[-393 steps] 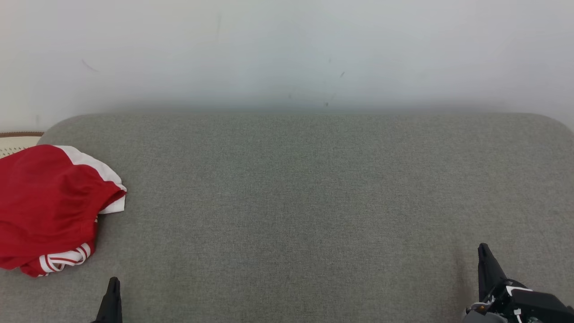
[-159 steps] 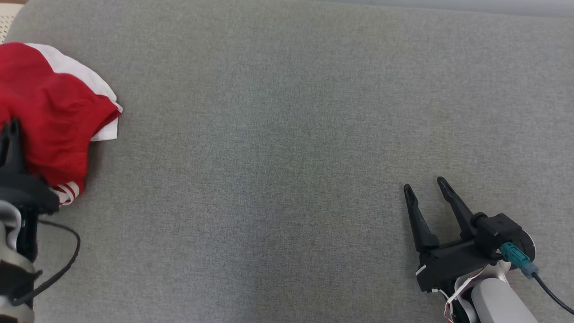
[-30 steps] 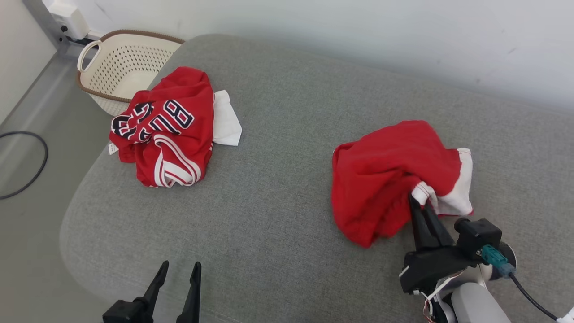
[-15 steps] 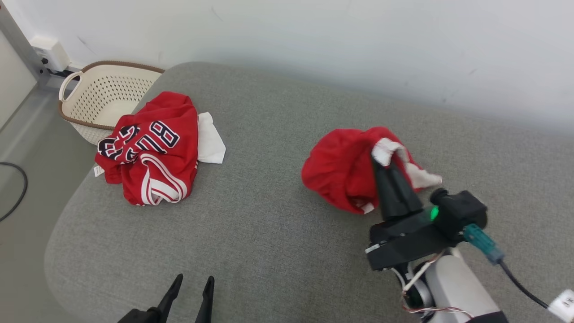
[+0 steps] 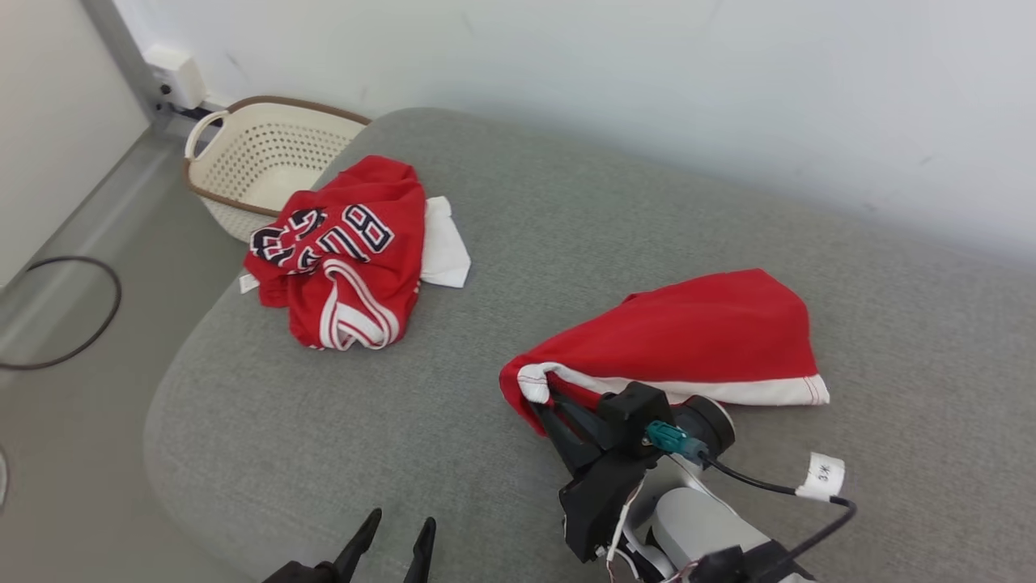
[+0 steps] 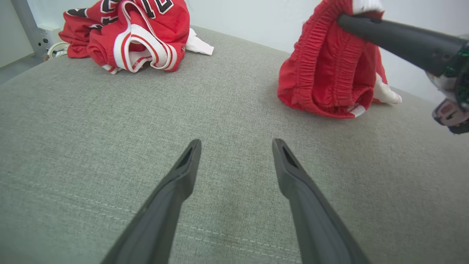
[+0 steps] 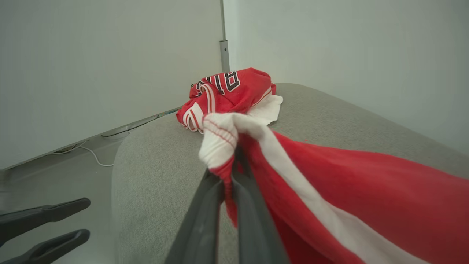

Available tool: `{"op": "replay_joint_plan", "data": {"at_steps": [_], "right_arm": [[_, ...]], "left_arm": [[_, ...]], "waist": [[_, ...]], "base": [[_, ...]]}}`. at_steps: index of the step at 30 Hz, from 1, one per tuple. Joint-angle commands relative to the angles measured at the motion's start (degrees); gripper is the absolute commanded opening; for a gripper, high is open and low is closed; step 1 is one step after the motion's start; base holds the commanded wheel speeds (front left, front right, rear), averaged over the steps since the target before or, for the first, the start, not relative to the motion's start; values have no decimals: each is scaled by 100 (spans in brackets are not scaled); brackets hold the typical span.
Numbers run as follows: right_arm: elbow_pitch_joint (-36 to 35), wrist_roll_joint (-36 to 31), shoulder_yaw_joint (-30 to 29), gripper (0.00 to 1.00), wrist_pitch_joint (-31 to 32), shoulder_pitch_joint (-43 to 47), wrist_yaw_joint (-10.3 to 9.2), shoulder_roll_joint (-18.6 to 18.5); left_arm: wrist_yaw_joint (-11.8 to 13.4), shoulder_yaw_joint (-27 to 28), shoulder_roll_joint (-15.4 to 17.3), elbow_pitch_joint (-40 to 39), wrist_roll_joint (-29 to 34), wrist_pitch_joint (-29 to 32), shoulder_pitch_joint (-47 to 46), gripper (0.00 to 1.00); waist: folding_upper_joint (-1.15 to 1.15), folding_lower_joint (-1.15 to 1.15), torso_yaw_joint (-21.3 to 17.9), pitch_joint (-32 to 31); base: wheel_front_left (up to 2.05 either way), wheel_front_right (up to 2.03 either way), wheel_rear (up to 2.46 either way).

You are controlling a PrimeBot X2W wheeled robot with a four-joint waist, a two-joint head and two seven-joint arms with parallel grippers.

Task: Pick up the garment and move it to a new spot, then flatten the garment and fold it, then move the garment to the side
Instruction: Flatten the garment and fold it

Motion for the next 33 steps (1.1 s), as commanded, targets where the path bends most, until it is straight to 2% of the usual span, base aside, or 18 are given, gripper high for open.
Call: {"op": "replay_joint_plan", "data": {"at_steps": [1, 2, 3, 7, 11, 14, 17, 20, 25, 28, 30, 33], "right_arm": [[138, 156, 128, 37, -6, -124, 2, 44], [224, 202, 201, 78, -5, -201, 2, 56], [298, 304, 278, 100, -6, -221, 2, 65], [597, 816, 654, 100, -6, -192, 2, 91], [748, 1518, 1336, 100, -5, -158, 2, 77], [687, 2045, 1876, 100, -3, -102, 2, -108], [488, 2425, 2042, 100, -4, -115, 2, -344], [307, 2505, 1701, 100, -3, -67, 1, -632], [205, 2073, 747, 100, -3, 91, 2, -933], [161, 1708, 152, 100, -4, 209, 2, -1043], [159, 1598, -33, 100, -4, 250, 1, -1066], [265, 1309, -692, 100, -4, 257, 2, -1068]], "left_arm": [[11, -20, 2, 32, -78, -27, -4, 100], [17, -38, 1, 39, -88, -27, -9, 100], [23, -50, -1, 45, -89, -27, -17, 100], [50, 1, -1, 90, -51, -27, -22, 100], [47, 73, 0, 132, -17, -27, -2, 100], [39, 138, 1, 151, 2, -27, -5, 100], [71, 246, 0, 118, 6, -27, 2, 100], [138, 324, 0, 40, 10, -26, 11, 100], [235, 453, 1, -88, -30, -27, 43, 100], [218, 450, 1, -120, -25, -27, 21, 100], [206, 438, 0, -129, -25, -27, 4, 100], [192, 346, 1, -172, 7, -27, -77, 100]], "waist": [[0, 0, 111, 25], [0, 0, 117, 26], [0, 0, 119, 22], [0, 0, -31, -29], [0, 0, -300, -125], [0, 0, -556, -221], [0, 0, -832, -311], [0, 0, -1090, -356], [0, 0, -1376, -327], [0, 0, -1388, -264], [0, 0, -1372, -233], [0, 0, -1225, 18]], "base": [[0, 0, 0], [0, 0, 0], [0, 0, 0], [0, 0, 0], [0, 0, 0], [0, 0, 0], [0, 0, 0], [0, 0, 0], [0, 0, 0], [0, 0, 0], [0, 0, 0], [0, 0, 0]]}}
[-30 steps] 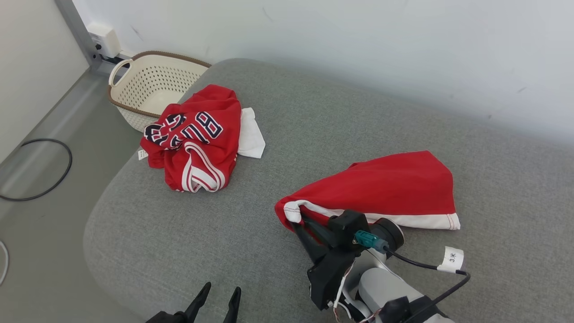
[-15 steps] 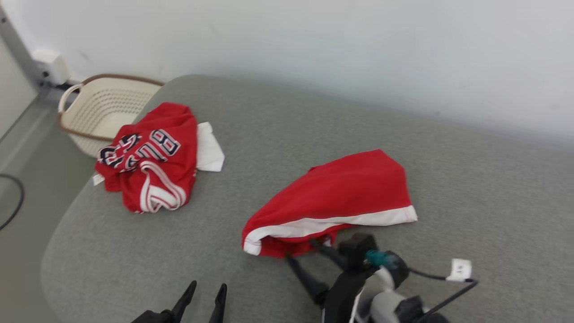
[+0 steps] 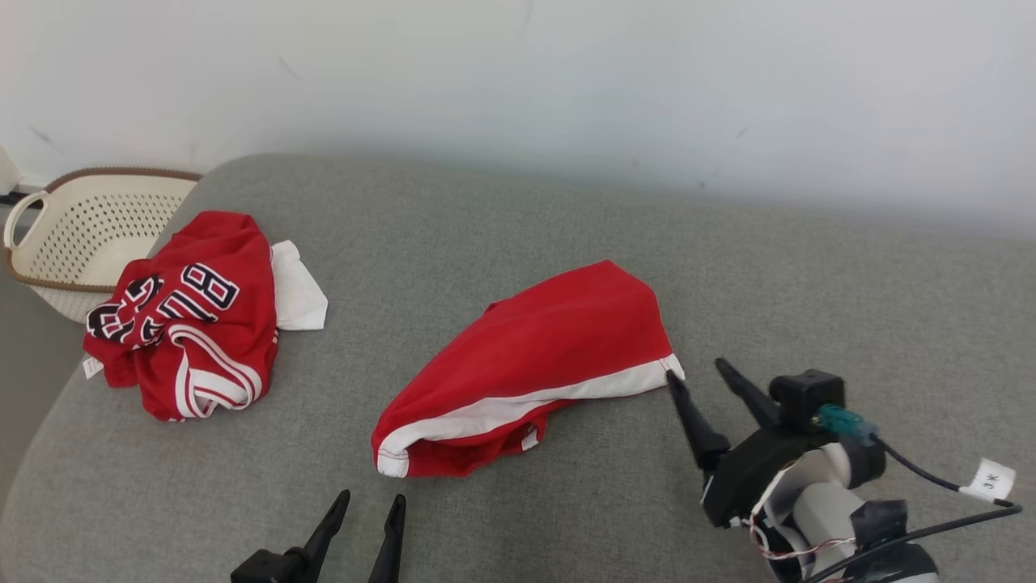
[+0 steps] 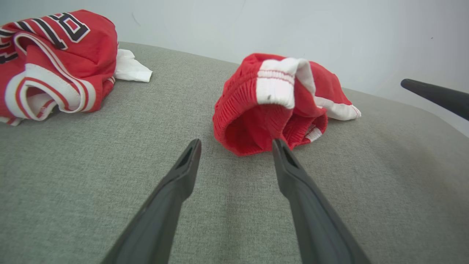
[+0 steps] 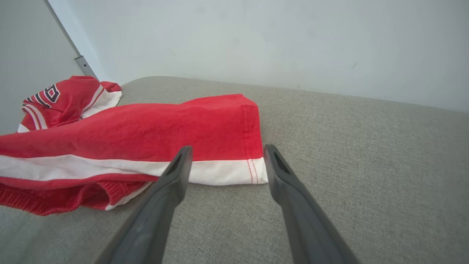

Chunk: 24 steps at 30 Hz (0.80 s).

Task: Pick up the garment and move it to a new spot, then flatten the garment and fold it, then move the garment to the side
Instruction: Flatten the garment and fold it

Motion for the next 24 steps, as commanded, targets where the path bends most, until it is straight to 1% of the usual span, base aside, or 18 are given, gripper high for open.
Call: {"op": "replay_joint_plan", "data": {"at_steps": [1, 2, 3, 6, 10, 15, 20, 21, 22, 23, 24], "right_arm": [[95, -96, -248, 100, -2, -44, 2, 7], [177, -157, -385, 100, -2, -105, 2, -18], [177, -157, -385, 100, -2, -105, 2, -18], [411, -265, -766, 100, -2, -274, 2, -72], [667, -372, -1029, 100, -2, -526, 2, -189], [828, -351, -951, 100, -2, -711, 2, -263], [984, -216, -752, 100, -2, -800, 2, -251], [1006, -206, -729, 98, 0, -829, 2, -251], [1050, -170, -697, 50, 4, -827, 2, -245], [1071, -151, -664, 36, 4, -813, 2, -236], [1034, -150, -676, 4, 4, -837, 2, -254]], "left_arm": [[-3, -28, 5, -36, 8, -27, -84, 100], [-8, -48, 1, -53, 9, -27, -110, 100], [-8, -48, 1, -53, 9, -27, -110, 100], [-9, -114, 2, -116, -19, -27, -175, 100], [0, -189, 1, -219, -56, -26, -305, 100], [46, -267, 1, -317, -116, -27, -406, 100], [83, -327, 1, -380, -163, -27, -455, 100], [93, -333, 1, -383, -173, -27, -450, 100], [97, -341, 1, -392, -174, -27, -460, 100], [94, -341, 2, -401, -181, -27, -471, 100], [105, -341, 1, -405, -183, -27, -477, 100]], "waist": [[0, 0, 188, 278], [0, 0, 246, 363], [0, 0, 246, 363], [0, 0, 444, 643], [0, 0, 724, 1011], [0, 0, 980, 1320], [0, 0, 1120, 1443], [0, 0, 1133, 1451], [0, 0, 1144, 1458], [0, 0, 1149, 1463], [0, 0, 1145, 1464]], "base": [[0, 0, 0], [0, 0, 0], [0, 0, 0], [0, 0, 0], [0, 0, 0], [0, 0, 0], [0, 0, 0], [0, 0, 0], [0, 0, 0], [0, 0, 0], [0, 0, 0]]}}
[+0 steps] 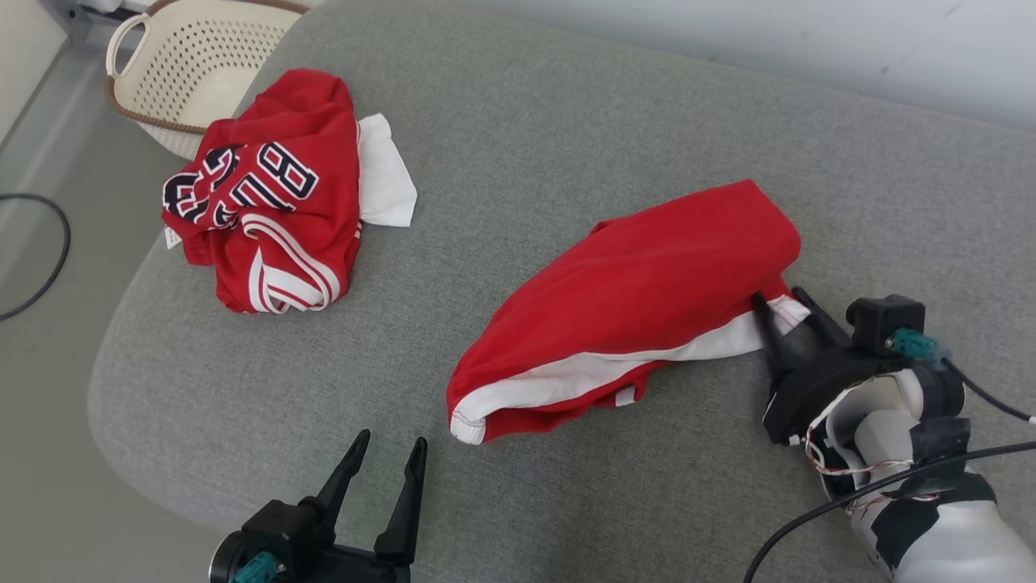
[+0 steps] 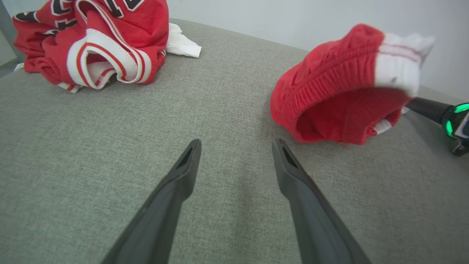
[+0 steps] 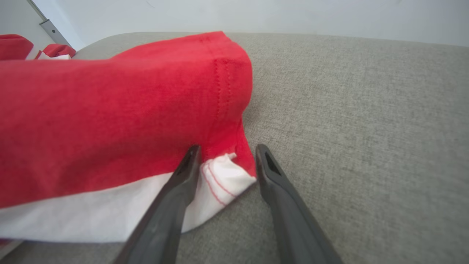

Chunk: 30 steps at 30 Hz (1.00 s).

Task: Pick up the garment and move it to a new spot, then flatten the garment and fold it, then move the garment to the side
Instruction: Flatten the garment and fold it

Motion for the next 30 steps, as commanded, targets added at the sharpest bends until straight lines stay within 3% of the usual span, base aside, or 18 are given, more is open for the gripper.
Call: {"op": "replay_joint_plan", "data": {"at_steps": [1, 8, 15, 25, 26, 27, 30], "right_arm": [[-7, 29, -14, 0, 12, 36, 2, -17], [-486, -83, -440, 0, 7, 201, 1, -217], [-1014, -252, -823, 0, 6, 752, 1, -449], [-1010, -400, -1259, 0, 5, 1338, 1, -531], [-1020, -384, -1338, 44, 6, 1379, 1, -498], [-1047, -436, -1392, 100, 5, 1405, 1, -482], [-1293, -633, -1612, 100, 6, 1511, 1, -401]], "left_arm": [[26, 18, -2, -17, -18, -27, -33, 100], [5, 64, -1, 23, 12, -26, 51, 100], [-29, 77, 1, 149, 70, -27, 135, 100], [-97, 36, 2, 251, 45, -27, 129, 100], [-97, 26, 1, 263, 45, -27, 135, 100], [-93, 33, 2, 270, 26, -27, 143, 100], [-110, 35, 1, 266, 8, -27, 154, 100]], "waist": [[0, -1, 82, 97], [0, -1, -224, -18], [0, -1, -830, -306], [0, -1, -1325, -590], [0, -1, -1354, -615], [0, -1, -1386, -647], [0, -1, -1477, -754]], "base": [[0, 0, 0], [0, 0, 0], [0, 0, 0], [0, 0, 0], [0, 0, 0], [0, 0, 0], [0, 0, 0]]}}
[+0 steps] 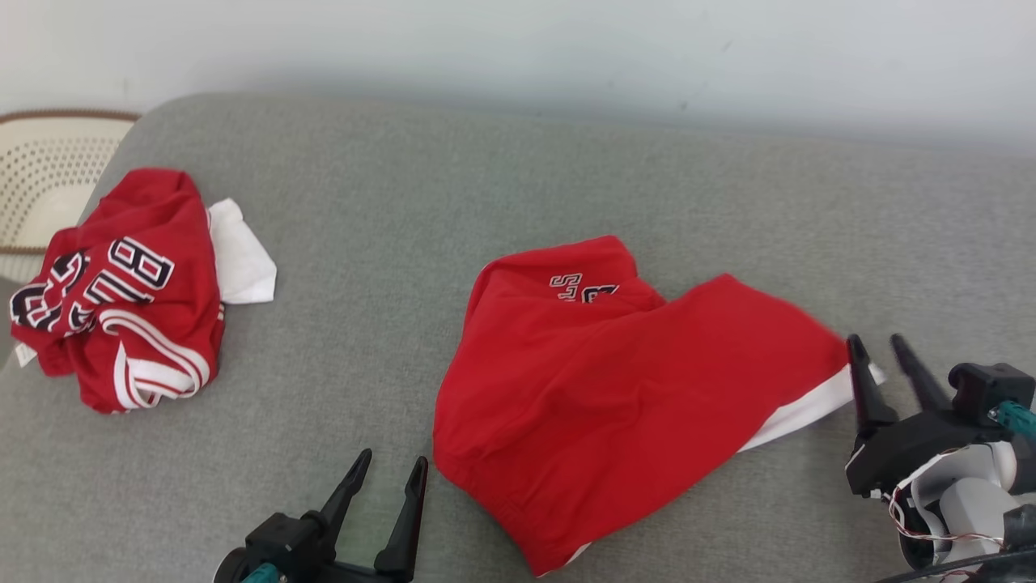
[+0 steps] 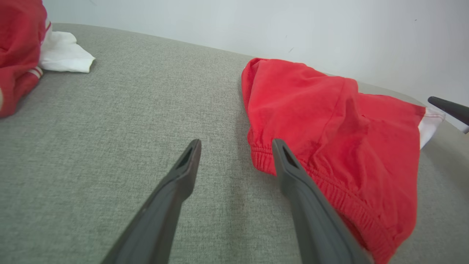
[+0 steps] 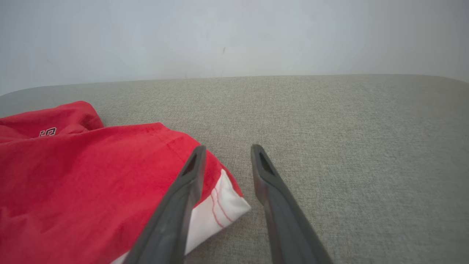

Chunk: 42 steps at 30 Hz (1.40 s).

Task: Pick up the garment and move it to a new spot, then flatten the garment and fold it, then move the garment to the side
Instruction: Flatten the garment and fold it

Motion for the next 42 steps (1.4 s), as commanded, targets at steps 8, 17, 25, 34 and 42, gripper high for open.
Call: {"op": "replay_joint_plan", "data": {"at_steps": [8, 17, 25, 34, 42], "right_arm": [[-735, -735, -654, 100, -2, 559, 0, 353], [-1236, -959, -492, 100, -3, 897, 0, 654], [-1278, -914, -255, 100, -2, 1013, 0, 697], [-1319, -914, -248, 100, -2, 873, 0, 729], [-1423, -965, -347, 100, -2, 765, 0, 876]], "left_arm": [[-76, -129, 4, -63, 17, -27, 100, 100], [-87, -334, 5, 152, 183, -26, -60, 100], [59, -454, 8, 932, 674, -26, -615, 100], [433, -255, 233, 1921, 1156, -26, -1288, 100], [300, -146, 422, 2197, 1192, -27, -1861, 0]], "waist": [[0, 0, -374, -561], [0, 0, -891, -734], [0, 0, -1460, -528], [0, 0, -1863, -152], [0, 0, -1920, 150]], "base": [[0, 0, 0], [0, 0, 0], [0, 0, 0], [0, 0, 0], [0, 0, 0]]}}
